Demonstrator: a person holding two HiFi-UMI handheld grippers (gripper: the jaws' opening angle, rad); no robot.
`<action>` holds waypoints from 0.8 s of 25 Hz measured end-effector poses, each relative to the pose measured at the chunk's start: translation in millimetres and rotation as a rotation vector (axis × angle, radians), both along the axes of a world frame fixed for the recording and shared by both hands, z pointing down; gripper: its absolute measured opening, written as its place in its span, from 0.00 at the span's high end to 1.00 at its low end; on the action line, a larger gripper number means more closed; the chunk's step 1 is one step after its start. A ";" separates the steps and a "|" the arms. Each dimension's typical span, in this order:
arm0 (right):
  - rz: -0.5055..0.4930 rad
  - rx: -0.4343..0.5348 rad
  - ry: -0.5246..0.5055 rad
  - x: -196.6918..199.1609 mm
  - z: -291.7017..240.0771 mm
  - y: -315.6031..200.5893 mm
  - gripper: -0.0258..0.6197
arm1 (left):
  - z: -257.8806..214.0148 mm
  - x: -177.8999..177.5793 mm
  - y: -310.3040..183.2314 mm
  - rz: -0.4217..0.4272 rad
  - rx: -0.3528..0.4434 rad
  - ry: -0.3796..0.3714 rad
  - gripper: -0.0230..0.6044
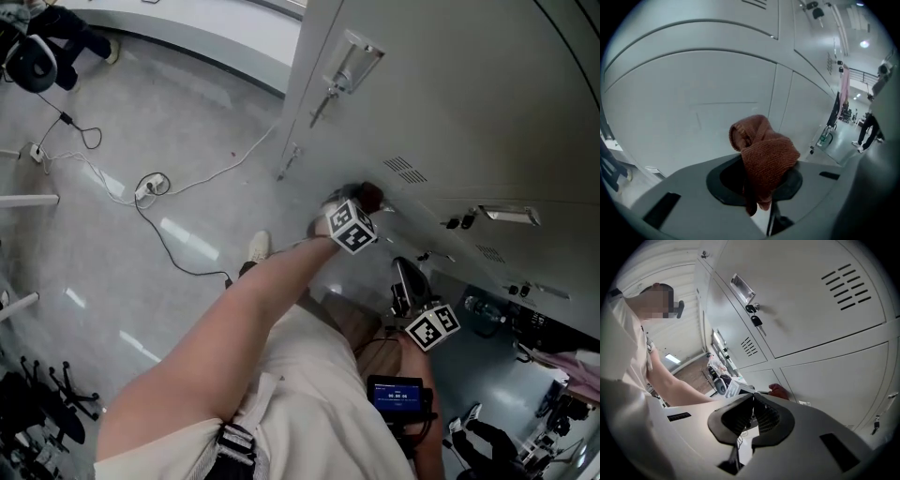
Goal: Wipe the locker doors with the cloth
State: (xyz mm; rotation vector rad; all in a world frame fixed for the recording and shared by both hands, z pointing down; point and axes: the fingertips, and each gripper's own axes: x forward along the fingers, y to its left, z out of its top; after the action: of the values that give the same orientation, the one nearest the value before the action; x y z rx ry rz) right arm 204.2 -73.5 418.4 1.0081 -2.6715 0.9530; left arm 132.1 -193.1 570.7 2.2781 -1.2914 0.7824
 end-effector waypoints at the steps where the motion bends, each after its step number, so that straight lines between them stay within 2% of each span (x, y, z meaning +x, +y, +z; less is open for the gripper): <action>1: -0.008 -0.004 -0.001 -1.1 1.5 -1.3 0.93 | 3.9 -7.8 -0.4 -0.018 -0.006 -0.010 0.85; 5: -0.029 -0.022 -0.007 -12.1 10.4 -5.8 0.93 | 19.5 -67.0 -7.9 -0.116 -0.023 -0.069 0.85; 9: -0.073 -0.024 -0.022 -27.5 12.5 -2.2 0.93 | 15.7 -156.3 -16.6 -0.301 -0.003 -0.081 0.85; 11: -0.078 -0.033 -0.020 -28.4 14.6 -0.5 0.93 | 13.1 -192.5 -19.5 -0.354 -0.001 -0.094 0.85; 15: -0.079 -0.049 -0.027 -32.4 17.4 3.0 0.93 | 14.6 -229.7 -20.1 -0.365 0.022 -0.153 0.85; 18: -0.091 -0.059 -0.034 -33.3 21.5 5.5 0.93 | 22.5 -260.8 -20.5 -0.482 0.004 -0.154 0.85; 20: -0.097 -0.071 -0.030 -30.3 27.4 4.8 0.93 | 26.8 -269.7 -21.7 -0.504 -0.002 -0.139 0.85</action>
State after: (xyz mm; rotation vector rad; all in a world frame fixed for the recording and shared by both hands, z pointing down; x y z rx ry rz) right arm 173.9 -68.7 445.8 0.8490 -2.6627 1.0425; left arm -137.6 -214.7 597.5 1.7946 -1.8221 0.7597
